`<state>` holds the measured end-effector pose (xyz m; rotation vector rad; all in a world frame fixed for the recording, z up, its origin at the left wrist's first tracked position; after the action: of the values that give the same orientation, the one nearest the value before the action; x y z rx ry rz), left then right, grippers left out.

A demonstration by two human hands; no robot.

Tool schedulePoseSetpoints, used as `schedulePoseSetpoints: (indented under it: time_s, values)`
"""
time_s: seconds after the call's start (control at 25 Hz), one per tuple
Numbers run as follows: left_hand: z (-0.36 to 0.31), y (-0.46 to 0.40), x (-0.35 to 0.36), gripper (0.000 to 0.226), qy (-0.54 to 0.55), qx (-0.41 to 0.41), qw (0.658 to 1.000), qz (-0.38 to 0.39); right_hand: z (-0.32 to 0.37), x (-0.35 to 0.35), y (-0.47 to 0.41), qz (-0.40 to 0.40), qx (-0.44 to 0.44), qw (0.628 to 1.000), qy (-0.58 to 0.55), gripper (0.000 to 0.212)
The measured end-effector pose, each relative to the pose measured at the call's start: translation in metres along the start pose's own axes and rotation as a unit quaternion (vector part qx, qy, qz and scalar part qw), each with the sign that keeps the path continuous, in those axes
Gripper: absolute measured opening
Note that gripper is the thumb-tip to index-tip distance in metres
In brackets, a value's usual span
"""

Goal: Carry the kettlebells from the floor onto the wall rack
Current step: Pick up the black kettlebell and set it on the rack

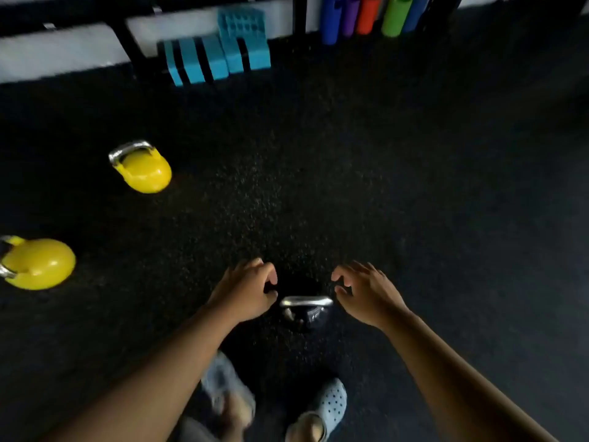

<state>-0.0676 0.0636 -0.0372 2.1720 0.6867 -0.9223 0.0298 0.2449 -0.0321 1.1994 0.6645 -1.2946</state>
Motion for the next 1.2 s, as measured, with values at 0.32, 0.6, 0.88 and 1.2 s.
schedulePoseSetpoints:
  time_s: [0.32, 0.6, 0.88, 1.2]
  values:
    - [0.099, -0.136, 0.202, 0.042, -0.091, 0.005, 0.993, 0.080, -0.104, 0.234, -0.084, 0.091, 0.051, 0.994, 0.020, 0.037]
    - [0.157, -0.184, 0.314, 0.011, -0.020, 0.022, 0.987, 0.159, -0.133, 0.351, -0.133, 0.151, 0.042, 0.986, 0.054, 0.047]
    - [0.168, -0.204, 0.280, 0.011, 0.094, -0.021, 0.970, 0.225, -0.111, 0.318, -0.160, 0.198, 0.070, 0.976, -0.063, 0.020]
    - [0.169, -0.254, 0.075, 0.014, 0.111, 0.016, 0.985, 0.134, -0.024, 0.159, -0.268, 0.147, 0.078, 0.978, -0.124, 0.008]
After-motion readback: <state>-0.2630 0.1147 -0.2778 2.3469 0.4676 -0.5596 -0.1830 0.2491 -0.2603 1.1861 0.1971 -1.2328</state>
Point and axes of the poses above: each hand's wrist, its own y-axis away from the middle knuckle, its own x-axis out of the palm, z = x × y, the point moved 10 cm from there along -y, towards the middle knuckle, and after that the axes turned 7 degrees about y, right-handed, at the moved point
